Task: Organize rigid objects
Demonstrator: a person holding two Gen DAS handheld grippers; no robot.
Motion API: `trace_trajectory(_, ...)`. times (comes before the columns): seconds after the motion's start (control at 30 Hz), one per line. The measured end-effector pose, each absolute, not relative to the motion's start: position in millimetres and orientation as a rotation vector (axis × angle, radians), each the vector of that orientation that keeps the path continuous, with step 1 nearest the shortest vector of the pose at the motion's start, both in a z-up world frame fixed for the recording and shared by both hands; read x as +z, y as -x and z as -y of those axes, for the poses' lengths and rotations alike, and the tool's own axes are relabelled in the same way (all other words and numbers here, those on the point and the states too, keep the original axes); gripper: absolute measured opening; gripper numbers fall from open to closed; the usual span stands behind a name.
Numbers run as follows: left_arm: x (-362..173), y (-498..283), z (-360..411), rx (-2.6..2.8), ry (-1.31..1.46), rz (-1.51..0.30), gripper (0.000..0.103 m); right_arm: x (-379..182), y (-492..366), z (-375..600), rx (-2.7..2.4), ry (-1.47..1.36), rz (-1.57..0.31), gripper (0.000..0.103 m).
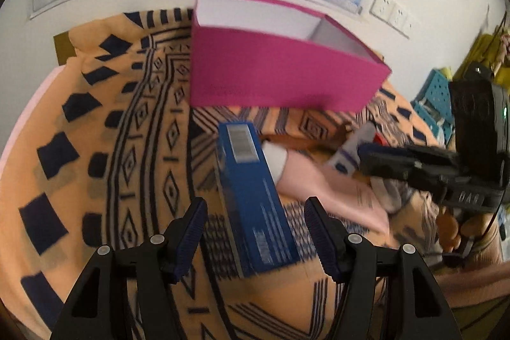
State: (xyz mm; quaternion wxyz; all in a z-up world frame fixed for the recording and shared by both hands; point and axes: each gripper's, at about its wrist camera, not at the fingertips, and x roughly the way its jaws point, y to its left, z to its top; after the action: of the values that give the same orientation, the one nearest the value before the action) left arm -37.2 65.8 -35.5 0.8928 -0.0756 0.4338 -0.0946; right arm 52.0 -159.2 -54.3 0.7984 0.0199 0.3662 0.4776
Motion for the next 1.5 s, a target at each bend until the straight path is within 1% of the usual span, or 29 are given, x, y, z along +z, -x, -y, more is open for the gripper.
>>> trace_trajectory(0.2,-45,37,-76,-0.174,0.204,-0.912,0.064,-56,-49,152,1.038,-0.029,-0.794,0.035)
trace_trajectory(0.27,-44,38,-77,-0.163,0.198,-0.899,0.062,-58,-48,150,1.044,-0.027,-0.800,0.035)
trace_trajectory(0.37,-45,37,-80,-0.159,0.198,-0.897,0.049,-62,-49,149,1.046,-0.031,-0.813,0.035)
trace_trajectory(0.4,-46,35,-81,-0.153,0.204,-0.901,0.041,-63,-50,149,1.045,-0.034,-0.817,0.035)
trace_trajectory(0.43,-48,33,-83,-0.143,0.211,-0.909,0.035,-64,-51,148,1.046,-0.036,-0.820,0.035)
trace_trajectory(0.53,-52,28,-89,-0.146,0.261,-0.920,0.033,-65,-51,147,1.045,-0.036,-0.824,0.035)
trace_trajectory(0.77,-53,15,-95,-0.109,0.284,-0.914,0.033,-66,-54,149,1.016,-0.030,-0.829,0.035)
trace_trajectory(0.83,-51,9,-96,-0.054,0.258,-0.908,0.037,-68,-54,152,0.996,-0.027,-0.835,0.035)
trace_trajectory(0.87,-50,7,-97,-0.018,0.240,-0.907,0.043,-68,-55,154,0.987,-0.025,-0.837,0.035)
trace_trajectory(0.9,-49,3,-98,0.043,0.208,-0.911,0.058,-70,-54,158,0.972,-0.026,-0.842,0.035)
trace_trajectory(0.93,-48,1,-99,0.090,0.188,-0.910,0.066,-71,-54,163,0.962,-0.033,-0.846,0.035)
trace_trajectory(1.1,-25,7,-106,0.057,0.214,-0.806,0.066,-75,-48,192,0.900,-0.071,-0.868,0.035)
trace_trajectory(1.2,-17,10,-94,-0.050,0.174,-0.770,0.066,-75,-41,211,0.874,-0.100,-0.878,0.040)
trace_trajectory(1.33,-22,2,-74,-0.176,0.126,-0.803,0.066,-75,-31,231,0.887,-0.145,-0.898,0.042)
trace_trajectory(1.5,-33,-11,-60,-0.244,0.103,-0.856,0.066,-82,-17,231,0.928,-0.149,-0.947,0.042)
